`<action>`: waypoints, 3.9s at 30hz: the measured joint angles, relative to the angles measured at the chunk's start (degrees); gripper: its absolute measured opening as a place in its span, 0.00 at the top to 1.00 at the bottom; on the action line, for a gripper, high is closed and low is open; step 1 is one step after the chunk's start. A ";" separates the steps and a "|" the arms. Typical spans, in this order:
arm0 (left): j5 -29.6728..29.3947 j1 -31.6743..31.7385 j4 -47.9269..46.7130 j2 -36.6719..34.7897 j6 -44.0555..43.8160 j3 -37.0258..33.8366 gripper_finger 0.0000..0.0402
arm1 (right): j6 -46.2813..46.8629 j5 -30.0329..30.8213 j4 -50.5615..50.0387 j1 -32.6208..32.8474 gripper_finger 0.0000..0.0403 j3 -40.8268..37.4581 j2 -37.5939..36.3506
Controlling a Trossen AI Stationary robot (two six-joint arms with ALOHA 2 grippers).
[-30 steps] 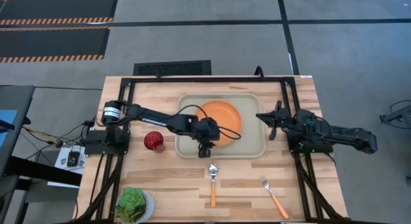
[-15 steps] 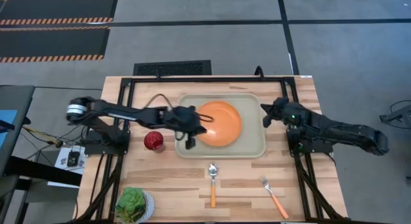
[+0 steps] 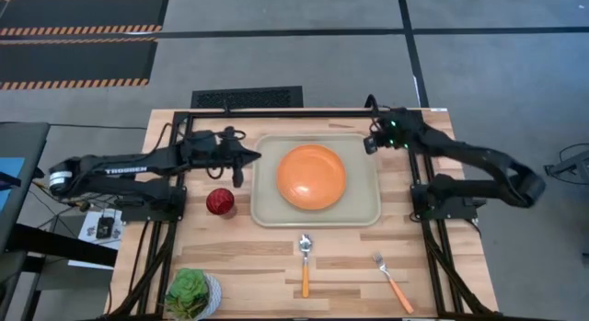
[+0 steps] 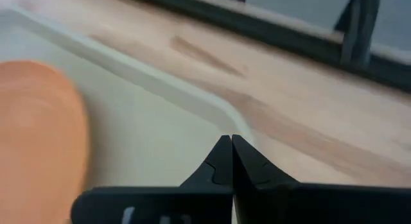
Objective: Pick and place plate/cup/fork/spoon on tray
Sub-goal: Put the red cup to the top left of the orange plate on the gray serving tray
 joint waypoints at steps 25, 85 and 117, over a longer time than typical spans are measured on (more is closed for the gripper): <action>-5.00 4.28 -0.07 -5.99 0.69 -6.82 1.00 | -3.61 0.82 1.53 -1.45 0.98 23.38 36.69; -17.01 -27.39 -47.16 2.85 -16.84 16.79 0.97 | -7.62 -2.33 27.12 22.23 0.99 4.15 12.88; -18.62 -39.17 -70.44 25.90 -38.67 27.54 0.95 | -12.80 0.32 27.30 26.51 0.98 3.21 11.22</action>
